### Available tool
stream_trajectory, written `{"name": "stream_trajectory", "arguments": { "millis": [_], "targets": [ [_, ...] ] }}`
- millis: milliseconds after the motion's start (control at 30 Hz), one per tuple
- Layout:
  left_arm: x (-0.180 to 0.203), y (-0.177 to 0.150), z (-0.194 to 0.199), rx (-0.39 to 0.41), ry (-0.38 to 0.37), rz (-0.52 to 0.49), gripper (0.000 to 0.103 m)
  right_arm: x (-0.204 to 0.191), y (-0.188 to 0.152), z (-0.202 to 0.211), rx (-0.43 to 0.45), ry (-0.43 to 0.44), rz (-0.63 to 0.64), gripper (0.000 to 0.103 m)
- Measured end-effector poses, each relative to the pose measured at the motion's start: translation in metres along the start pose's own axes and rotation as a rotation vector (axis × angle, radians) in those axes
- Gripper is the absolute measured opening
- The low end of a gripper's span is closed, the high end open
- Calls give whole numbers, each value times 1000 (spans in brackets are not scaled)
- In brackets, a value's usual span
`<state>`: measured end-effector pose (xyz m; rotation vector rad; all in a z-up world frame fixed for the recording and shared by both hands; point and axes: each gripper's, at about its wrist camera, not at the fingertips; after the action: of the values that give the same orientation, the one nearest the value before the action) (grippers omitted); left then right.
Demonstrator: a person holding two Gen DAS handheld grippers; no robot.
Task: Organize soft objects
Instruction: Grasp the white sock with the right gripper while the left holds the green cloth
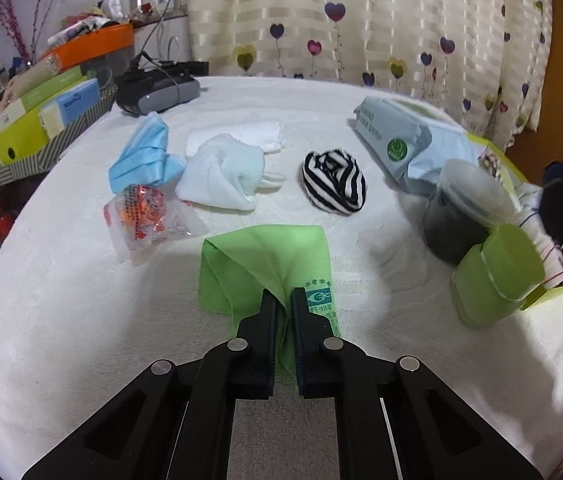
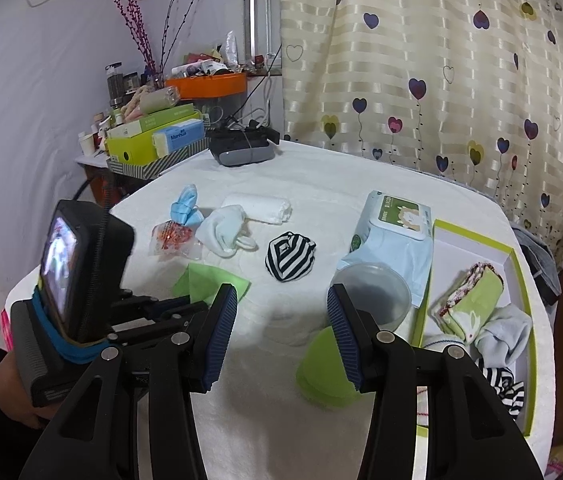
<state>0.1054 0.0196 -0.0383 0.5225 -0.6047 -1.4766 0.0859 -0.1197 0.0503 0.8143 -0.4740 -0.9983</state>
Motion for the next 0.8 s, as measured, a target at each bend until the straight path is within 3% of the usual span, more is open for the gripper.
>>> {"name": "stream_trajectory", "arguments": {
  "millis": [433, 800],
  "targets": [
    [-63, -1, 33, 100, 11, 118, 7, -23, 18, -31, -32, 36, 11, 48],
    [-107, -2, 37, 120, 28, 210, 7, -43, 39, -108, -127, 121, -43, 48]
  ]
}}
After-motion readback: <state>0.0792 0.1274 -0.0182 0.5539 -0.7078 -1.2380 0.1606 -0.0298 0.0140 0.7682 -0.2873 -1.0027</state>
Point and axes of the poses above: each gripper's, at about its wrist camera, not at the fingertips, and z roughly against the way its jaws point, x to its right, y to its top, and after that the axes turned 1 degree about -x, right-handed
